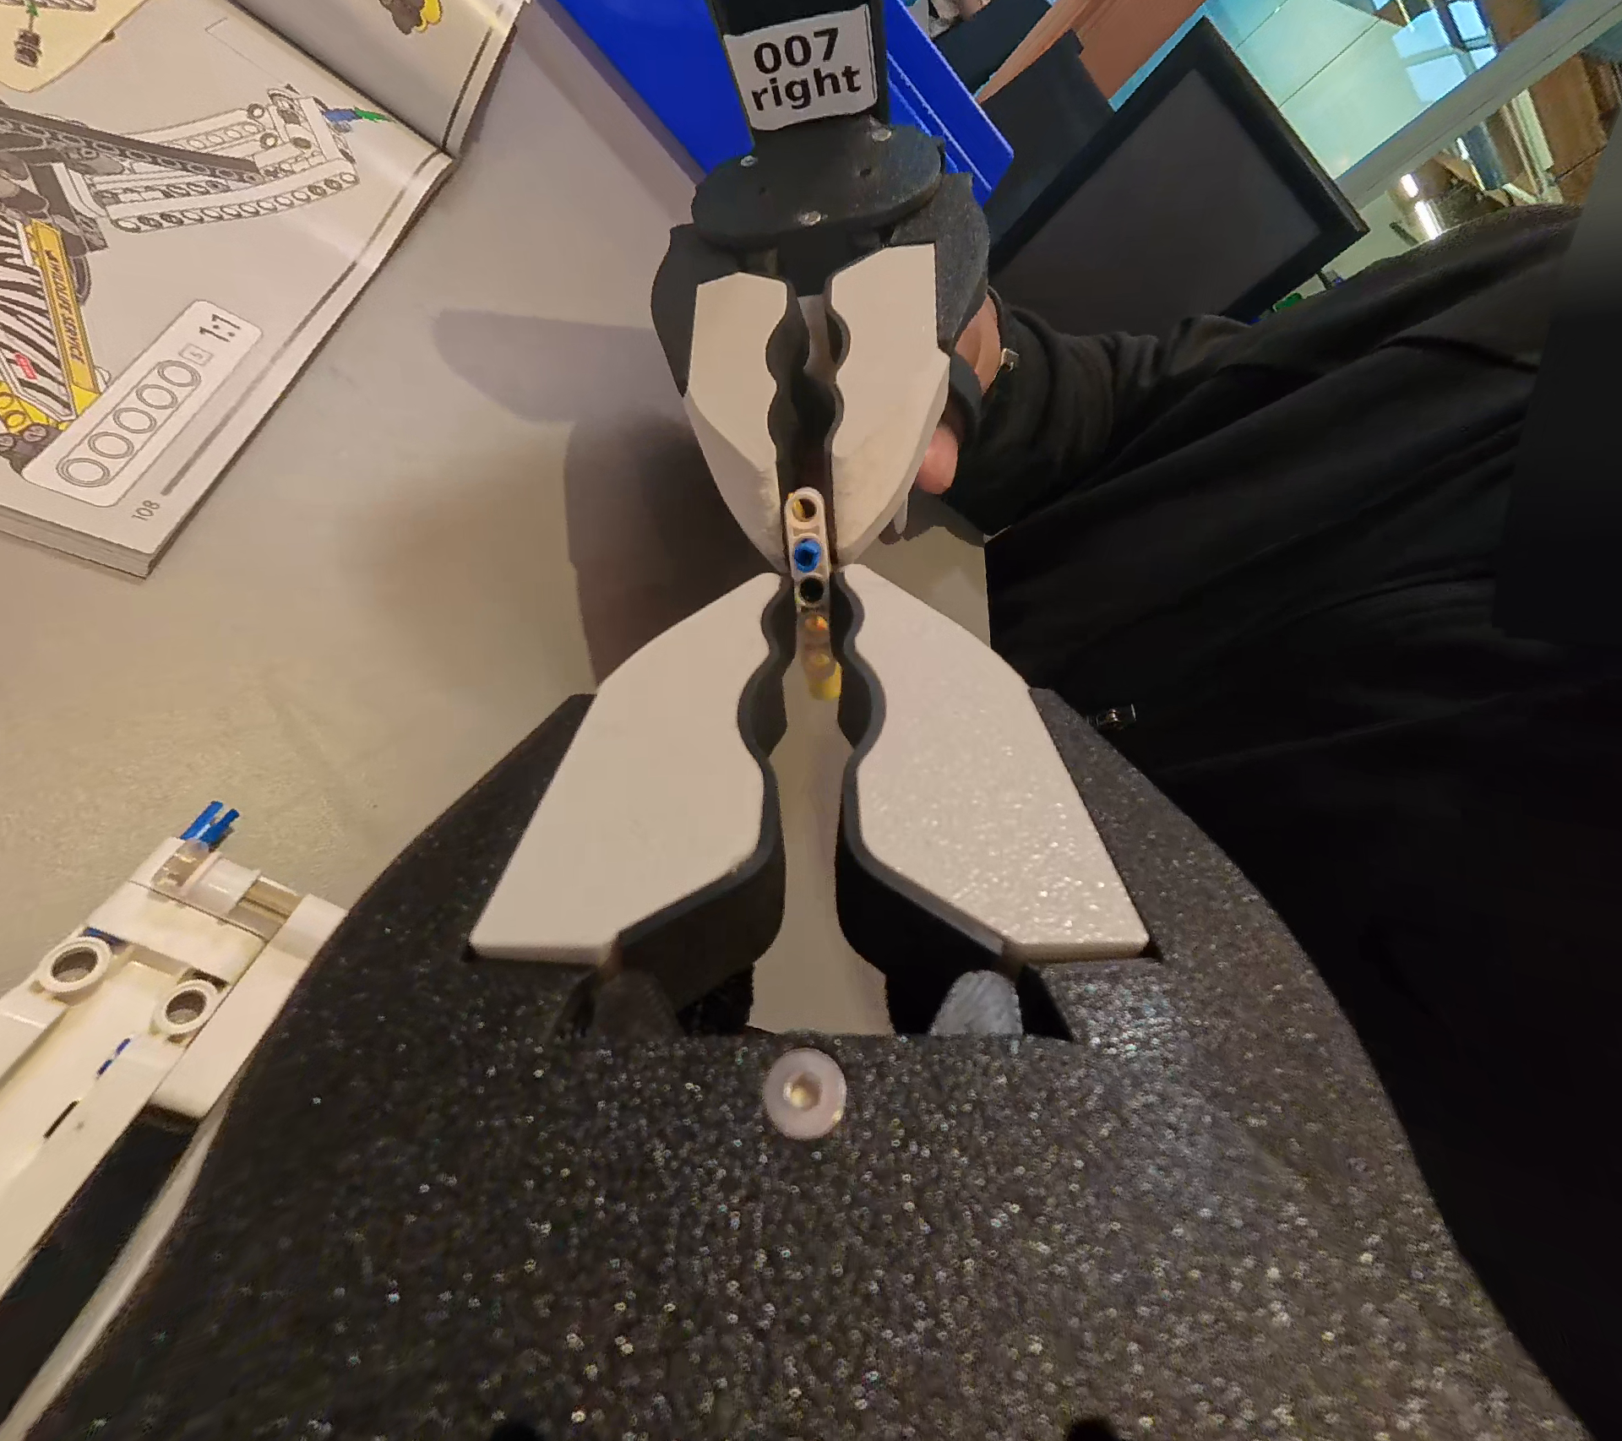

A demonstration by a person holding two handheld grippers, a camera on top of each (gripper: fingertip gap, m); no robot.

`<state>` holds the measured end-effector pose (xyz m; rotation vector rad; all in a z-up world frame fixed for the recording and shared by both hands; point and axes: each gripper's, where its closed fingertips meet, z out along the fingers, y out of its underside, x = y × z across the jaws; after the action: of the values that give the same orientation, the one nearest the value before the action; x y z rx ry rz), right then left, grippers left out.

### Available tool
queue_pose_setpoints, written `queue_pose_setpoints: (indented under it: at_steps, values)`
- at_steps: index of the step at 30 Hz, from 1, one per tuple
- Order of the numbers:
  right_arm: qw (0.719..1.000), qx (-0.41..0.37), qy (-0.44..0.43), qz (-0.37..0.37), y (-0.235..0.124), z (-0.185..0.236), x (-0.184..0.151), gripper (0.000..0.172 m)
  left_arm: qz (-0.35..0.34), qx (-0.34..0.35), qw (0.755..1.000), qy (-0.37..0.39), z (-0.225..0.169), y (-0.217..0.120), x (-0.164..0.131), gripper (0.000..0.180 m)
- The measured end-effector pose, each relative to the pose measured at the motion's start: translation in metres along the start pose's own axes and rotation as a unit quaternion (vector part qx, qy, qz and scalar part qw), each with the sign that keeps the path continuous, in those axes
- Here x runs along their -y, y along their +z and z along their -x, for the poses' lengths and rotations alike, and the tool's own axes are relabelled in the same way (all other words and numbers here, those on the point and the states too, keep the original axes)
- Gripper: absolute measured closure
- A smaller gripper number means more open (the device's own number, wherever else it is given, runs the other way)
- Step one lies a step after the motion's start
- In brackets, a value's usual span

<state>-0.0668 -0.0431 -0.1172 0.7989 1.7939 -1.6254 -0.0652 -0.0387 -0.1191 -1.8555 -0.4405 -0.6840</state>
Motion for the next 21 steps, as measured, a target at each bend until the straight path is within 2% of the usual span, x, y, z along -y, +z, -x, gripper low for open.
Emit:
queue_pose_setpoints:
  at_steps: [11,14,17,21]
  values:
    - [1.000,0.001,0.010,0.015,-0.008,-0.006,-0.003,0.164,-0.008,-0.002,1.000,-0.002,0.005,0.009,-0.001,0.173]
    - [1.000,0.005,0.020,-0.010,-0.010,-0.007,0.005,0.164,-0.035,0.001,0.999,-0.007,0.008,0.009,0.008,0.173]
    - [1.000,-0.007,0.009,0.006,-0.006,-0.007,0.000,0.154,-0.066,-0.001,0.998,-0.014,0.007,0.007,0.016,0.173]
    - [1.000,0.000,0.006,-0.004,-0.003,-0.005,0.001,0.164,-0.074,-0.006,0.997,-0.021,0.007,0.008,0.014,0.173]
